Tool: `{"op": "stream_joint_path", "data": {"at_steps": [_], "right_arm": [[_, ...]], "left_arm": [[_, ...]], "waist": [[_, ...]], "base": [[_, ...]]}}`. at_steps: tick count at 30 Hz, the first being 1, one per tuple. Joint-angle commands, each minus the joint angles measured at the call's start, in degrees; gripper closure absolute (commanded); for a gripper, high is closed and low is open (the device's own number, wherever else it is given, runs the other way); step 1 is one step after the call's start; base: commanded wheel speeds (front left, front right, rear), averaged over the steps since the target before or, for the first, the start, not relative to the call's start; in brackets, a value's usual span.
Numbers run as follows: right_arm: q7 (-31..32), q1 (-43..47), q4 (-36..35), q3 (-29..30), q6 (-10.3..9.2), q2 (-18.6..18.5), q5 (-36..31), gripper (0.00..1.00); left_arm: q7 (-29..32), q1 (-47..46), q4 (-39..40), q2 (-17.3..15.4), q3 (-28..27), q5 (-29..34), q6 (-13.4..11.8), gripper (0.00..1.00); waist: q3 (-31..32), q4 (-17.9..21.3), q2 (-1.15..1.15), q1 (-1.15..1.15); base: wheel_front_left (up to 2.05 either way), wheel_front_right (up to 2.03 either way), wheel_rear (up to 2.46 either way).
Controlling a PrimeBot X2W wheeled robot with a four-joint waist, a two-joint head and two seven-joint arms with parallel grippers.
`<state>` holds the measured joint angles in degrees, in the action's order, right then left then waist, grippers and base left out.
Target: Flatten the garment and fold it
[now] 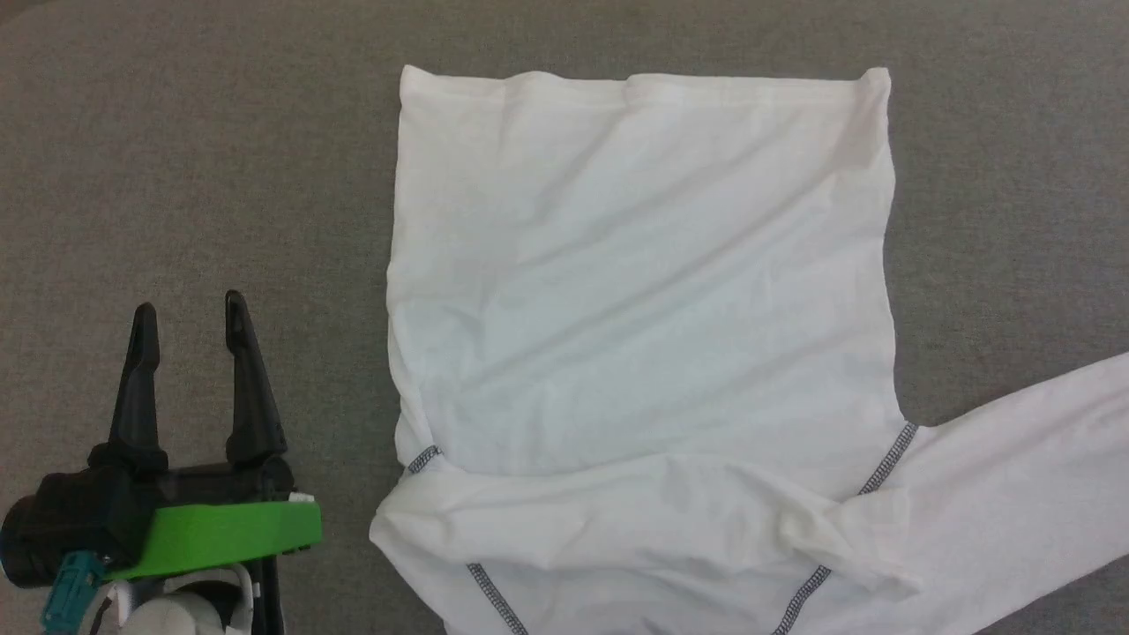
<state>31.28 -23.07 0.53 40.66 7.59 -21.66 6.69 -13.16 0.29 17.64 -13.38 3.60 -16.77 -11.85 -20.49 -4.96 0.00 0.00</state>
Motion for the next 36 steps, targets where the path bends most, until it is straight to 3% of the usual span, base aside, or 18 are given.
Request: {"op": "stream_joint_path", "data": {"at_steps": [1,7,13,19,24,29,36], "right_arm": [[-0.65,1.2,-0.54,-0.3,-0.1,1.07,0.72,1.0],[-1.72,5.05,-3.65,-5.74,-0.1,3.31,4.66,1.0],[1.0,9.48,-11.2,-14.92,-0.1,4.8,9.65,1.0],[4.52,12.32,-20.3,-26.98,-0.1,5.92,13.2,1.0],[5.86,13.35,-24.9,-39.48,-0.1,9.05,13.35,1.0],[4.71,12.69,-22.79,-48.98,-0.1,12.96,13.32,1.0],[-1.01,9.99,-12.18,-58.98,-0.1,16.77,12.21,1.0]], "left_arm": [[0.23,0.79,0.27,-0.56,-0.36,-0.5,-0.31,0.0],[0.77,2.26,0.46,-0.63,-0.48,-0.97,-0.65,0.0],[1.06,3.45,0.48,-0.42,-0.33,-1.37,-0.98,0.0],[1.07,4.58,0.6,-0.4,-0.73,-1.79,-1.43,0.0],[1.08,4.73,0.28,-0.12,-0.34,-2.0,-1.56,0.0],[1.1,4.07,-0.41,0.21,0.57,-2.14,-1.33,0.0],[0.98,3.68,-1.91,0.55,1.52,-2.7,-0.81,0.0]], "waist": [[2.85,1.15,0.0,0.0],[5.96,1.2,0.0,0.0],[8.76,0.43,0.0,0.0],[10.15,-0.1,0.0,0.0],[10.86,-0.31,0.0,0.0],[11.35,-0.99,0.0,0.0],[12.56,-2.82,0.0,0.0]], "base": [[0.0,0.0,0.0],[0.0,0.0,0.0],[0.0,0.0,0.0],[0.0,0.0,0.0],[0.0,0.0,0.0],[0.0,0.0,0.0],[0.0,0.0,0.0]]}}
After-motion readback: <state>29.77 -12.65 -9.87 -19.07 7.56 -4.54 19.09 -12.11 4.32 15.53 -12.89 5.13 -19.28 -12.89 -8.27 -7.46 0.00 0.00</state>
